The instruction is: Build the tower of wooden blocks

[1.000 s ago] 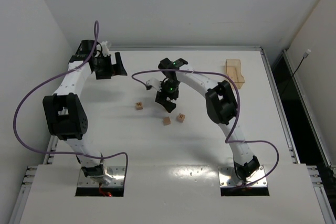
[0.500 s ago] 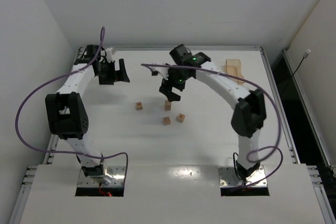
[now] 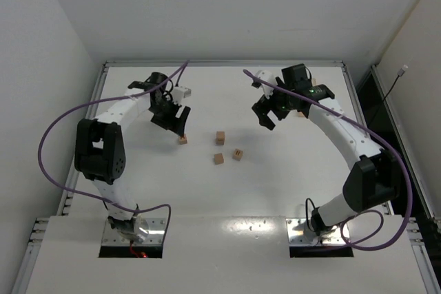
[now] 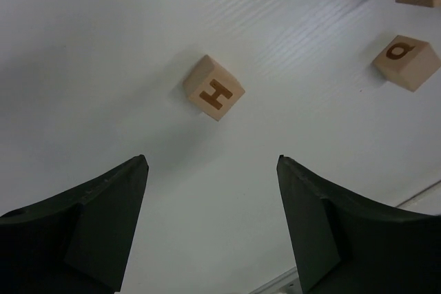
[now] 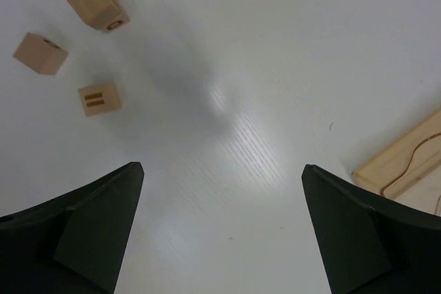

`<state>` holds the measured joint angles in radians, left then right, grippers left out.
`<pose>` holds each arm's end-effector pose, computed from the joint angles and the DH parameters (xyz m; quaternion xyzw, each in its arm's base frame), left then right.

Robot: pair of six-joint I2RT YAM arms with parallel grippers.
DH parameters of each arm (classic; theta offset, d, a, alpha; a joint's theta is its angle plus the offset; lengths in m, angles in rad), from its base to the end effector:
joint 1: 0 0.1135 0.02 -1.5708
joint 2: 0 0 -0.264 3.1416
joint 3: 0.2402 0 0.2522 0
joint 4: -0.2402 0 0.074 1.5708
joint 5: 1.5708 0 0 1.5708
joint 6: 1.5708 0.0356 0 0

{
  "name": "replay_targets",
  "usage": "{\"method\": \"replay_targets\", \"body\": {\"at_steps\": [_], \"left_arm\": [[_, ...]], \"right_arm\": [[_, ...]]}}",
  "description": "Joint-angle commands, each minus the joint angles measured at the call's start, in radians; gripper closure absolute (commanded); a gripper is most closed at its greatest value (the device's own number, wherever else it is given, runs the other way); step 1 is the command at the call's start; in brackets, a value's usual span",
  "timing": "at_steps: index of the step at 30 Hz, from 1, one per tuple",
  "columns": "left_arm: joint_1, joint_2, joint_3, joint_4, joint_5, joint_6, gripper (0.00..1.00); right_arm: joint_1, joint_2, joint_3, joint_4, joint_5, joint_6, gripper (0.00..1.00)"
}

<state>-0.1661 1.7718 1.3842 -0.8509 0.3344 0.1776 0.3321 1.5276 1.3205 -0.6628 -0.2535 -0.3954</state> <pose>0.3504 -0.0706 0.2334 0.1934 0.9534 -0.1632 0.1640 0.3096 0.1162 0.3027 -0.3720 0.8553 0.1079 0.3442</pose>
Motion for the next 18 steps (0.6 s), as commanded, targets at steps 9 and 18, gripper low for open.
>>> {"method": "replay_targets", "body": {"at_steps": [9, 18], "left_arm": [[-0.164, 0.063, -0.051, 0.055, -0.124, -0.177, 0.35], [-0.262, 0.028, -0.148, 0.127, -0.469, -0.522, 0.44]], "right_arm": [[-0.077, -0.021, -0.001, 0.051, -0.05, 0.04, 0.03], [-0.087, -0.021, -0.01, 0.042, -0.069, 0.04, 0.03]]}}
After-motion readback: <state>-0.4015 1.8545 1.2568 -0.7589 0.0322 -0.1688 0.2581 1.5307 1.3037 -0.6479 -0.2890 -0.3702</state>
